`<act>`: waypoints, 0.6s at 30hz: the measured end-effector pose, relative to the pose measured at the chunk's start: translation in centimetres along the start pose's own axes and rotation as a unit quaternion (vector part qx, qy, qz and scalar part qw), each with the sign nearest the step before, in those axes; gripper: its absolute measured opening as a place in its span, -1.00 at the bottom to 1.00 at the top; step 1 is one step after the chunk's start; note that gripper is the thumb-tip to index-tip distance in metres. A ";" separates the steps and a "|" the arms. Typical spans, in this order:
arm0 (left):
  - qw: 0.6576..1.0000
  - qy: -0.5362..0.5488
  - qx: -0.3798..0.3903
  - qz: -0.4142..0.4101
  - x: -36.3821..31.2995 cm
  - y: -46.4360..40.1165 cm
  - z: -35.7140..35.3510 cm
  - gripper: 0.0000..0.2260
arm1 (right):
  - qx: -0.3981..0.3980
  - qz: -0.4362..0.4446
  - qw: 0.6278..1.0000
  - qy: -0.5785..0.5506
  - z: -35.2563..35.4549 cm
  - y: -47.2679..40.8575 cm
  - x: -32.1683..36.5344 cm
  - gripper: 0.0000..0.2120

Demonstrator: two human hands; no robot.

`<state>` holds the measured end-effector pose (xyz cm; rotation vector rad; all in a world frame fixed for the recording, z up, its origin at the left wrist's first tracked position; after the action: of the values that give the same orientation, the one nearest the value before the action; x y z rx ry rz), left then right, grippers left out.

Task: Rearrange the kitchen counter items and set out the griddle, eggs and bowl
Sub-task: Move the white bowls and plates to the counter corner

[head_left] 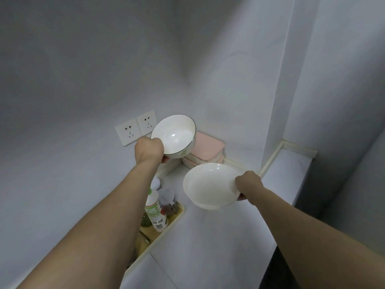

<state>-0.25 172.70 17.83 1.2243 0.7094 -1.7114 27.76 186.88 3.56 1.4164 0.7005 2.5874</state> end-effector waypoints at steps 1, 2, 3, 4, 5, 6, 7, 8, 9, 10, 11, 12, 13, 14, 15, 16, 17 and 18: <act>1.000 -0.011 0.003 0.007 0.2 -0.6 -0.8 -0.84 | 0.000 -0.009 1.000 -0.001 -0.3 -0.9 -0.3 -0.86; 1.000 -0.022 0.006 0.013 0.4 -1.0 -1.6 -0.84 | -0.001 -0.017 1.000 -0.003 -0.6 -1.8 -0.5 -0.86; 0.999 -0.032 0.007 0.018 0.7 -1.3 -2.3 -0.85 | -0.002 -0.023 1.000 -0.003 -0.9 -2.5 -0.8 -0.86; 0.999 -0.038 0.009 0.026 1.2 -1.7 -3.3 -0.87 | -0.001 -0.028 1.000 -0.002 -1.3 -3.7 -1.0 -0.86; 0.999 -0.042 0.014 0.029 1.6 -1.9 -3.9 -0.88 | 0.000 -0.029 1.000 0.001 -1.6 -4.3 -1.2 -0.87; 0.998 -0.046 0.018 0.034 1.9 -2.1 -4.5 -0.88 | 0.002 -0.034 0.999 0.004 -2.0 -4.8 -1.4 -0.89; 0.998 -0.053 0.018 0.038 2.4 -2.5 -5.1 -0.87 | 0.005 -0.042 0.999 0.009 -2.4 -5.6 -1.7 -0.91; 0.997 -0.060 0.014 0.043 3.1 -3.0 -5.8 -0.85 | 0.011 -0.051 0.999 0.014 -3.0 -6.5 -2.2 -0.92; 0.997 -0.068 0.014 0.040 3.2 -3.2 -5.8 -0.84 | 0.014 -0.053 0.998 0.016 -3.3 -6.6 -2.3 -0.91; 0.996 -0.075 0.013 0.043 3.5 -3.5 -6.1 -0.85 | 0.022 -0.060 0.998 0.018 -3.8 -7.0 -2.6 -0.88; 0.995 -0.084 0.012 0.043 3.8 -4.0 -6.3 -0.86 | 0.028 -0.065 0.997 0.021 -4.4 -7.5 -2.9 -0.85; 0.995 -0.093 0.008 0.046 4.0 -4.4 -6.3 -0.88 | 0.034 -0.072 0.997 0.022 -4.7 -7.7 -3.2 -0.81; 0.994 -0.100 0.007 0.050 4.2 -4.8 -6.4 -0.89 | 0.040 -0.078 0.996 0.019 -5.2 -8.0 -3.6 -0.79; 0.993 -0.106 0.003 0.055 4.3 -5.2 -6.4 -0.89 | 0.043 -0.087 0.995 0.013 -5.7 -8.4 -4.0 -0.77; 0.992 -0.109 0.000 0.056 4.3 -5.7 -6.3 -0.89 | 0.046 -0.094 0.994 0.008 -6.1 -8.7 -4.3 -0.75; 0.992 -0.114 -0.002 0.057 4.3 -6.0 -6.3 -0.89 | 0.050 -0.103 0.993 0.001 -6.7 -8.9 -4.7 -0.74; 0.991 -0.118 -0.003 0.056 4.4 -6.4 -6.2 -0.89 | 0.052 -0.107 0.993 -0.007 -7.1 -9.2 -4.9 -0.72; 0.991 -0.122 -0.004 0.057 4.4 -6.7 -6.2 -0.88 | 0.056 -0.114 0.992 -0.016 -7.9 -9.4 -5.1 -0.71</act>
<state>-4.09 179.35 11.25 1.0086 0.4899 -1.7232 23.00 191.00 -8.17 1.3178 0.9562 2.3793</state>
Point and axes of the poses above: each hand's wrist, its own y-axis away from the middle knuckle, its own z-axis out of the back of the hand, x = y × z, the point moved 10 cm from there along -y, towards the middle knuckle, and after that the axes turned 2 degrees about -x, right-handed, at the moved point
